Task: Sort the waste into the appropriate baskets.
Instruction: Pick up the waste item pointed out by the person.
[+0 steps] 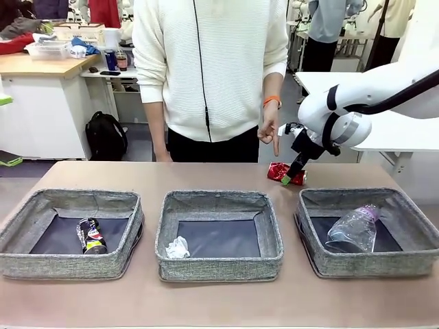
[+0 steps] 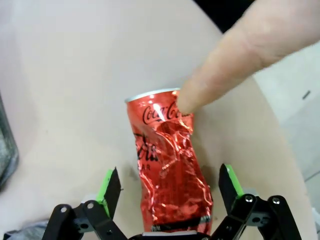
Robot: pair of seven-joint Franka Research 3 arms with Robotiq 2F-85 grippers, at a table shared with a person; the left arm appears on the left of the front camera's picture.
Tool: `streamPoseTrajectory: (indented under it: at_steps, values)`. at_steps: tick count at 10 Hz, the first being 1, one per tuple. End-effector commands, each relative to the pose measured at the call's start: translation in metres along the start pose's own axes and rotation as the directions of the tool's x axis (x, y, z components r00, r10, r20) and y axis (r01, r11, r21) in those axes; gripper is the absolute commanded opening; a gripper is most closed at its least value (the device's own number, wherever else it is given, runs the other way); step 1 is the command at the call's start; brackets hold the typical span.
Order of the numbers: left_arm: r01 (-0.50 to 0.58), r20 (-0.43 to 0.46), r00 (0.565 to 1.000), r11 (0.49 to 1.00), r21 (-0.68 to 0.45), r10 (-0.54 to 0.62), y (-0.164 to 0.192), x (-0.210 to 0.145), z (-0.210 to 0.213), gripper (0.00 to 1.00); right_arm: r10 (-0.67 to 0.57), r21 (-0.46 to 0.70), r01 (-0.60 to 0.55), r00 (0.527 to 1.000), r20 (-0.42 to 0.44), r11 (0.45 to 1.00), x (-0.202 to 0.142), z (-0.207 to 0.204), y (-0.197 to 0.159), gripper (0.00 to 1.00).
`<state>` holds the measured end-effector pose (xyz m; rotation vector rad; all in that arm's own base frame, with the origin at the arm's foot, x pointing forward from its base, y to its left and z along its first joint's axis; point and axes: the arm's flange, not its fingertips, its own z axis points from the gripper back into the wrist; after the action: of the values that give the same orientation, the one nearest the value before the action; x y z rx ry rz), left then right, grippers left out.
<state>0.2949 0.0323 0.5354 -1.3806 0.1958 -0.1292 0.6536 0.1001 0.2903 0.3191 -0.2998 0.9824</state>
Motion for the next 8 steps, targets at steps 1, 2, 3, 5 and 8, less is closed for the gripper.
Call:
streamPoseTrajectory:
  at_steps: [1, 2, 3, 5, 8]
  values:
    - [0.019, 0.011, 1.000, 1.000, -0.003, -0.019, 0.0004, -0.0006, -0.0023, 1.00, 0.022, 0.034, -0.023, 0.999, 0.022, 0.999, 0.0031, -0.0009, -0.0063, 1.00]
    - [0.019, 0.011, 1.000, 1.000, -0.003, -0.019, 0.0004, -0.0006, -0.0023, 1.00, 0.023, 0.041, -0.024, 0.999, 0.028, 0.999, 0.0033, -0.0011, -0.0051, 1.00]
    - [0.019, 0.011, 1.000, 1.000, -0.003, -0.019, 0.0004, -0.0006, -0.0023, 1.00, 0.025, 0.032, -0.026, 0.999, 0.021, 0.999, 0.0034, -0.0011, -0.0038, 1.00]
    - [0.019, 0.011, 1.000, 1.000, -0.003, -0.019, 0.0004, -0.0006, -0.0023, 1.00, 0.015, 0.032, -0.016, 1.000, 0.015, 0.999, 0.0029, -0.0016, -0.0030, 1.00]
    - [0.019, 0.011, 1.000, 1.000, -0.003, -0.019, 0.0004, -0.0006, -0.0023, 1.00, 0.025, 0.019, -0.025, 0.999, 0.030, 1.000, 0.0064, 0.0027, -0.0026, 0.40]
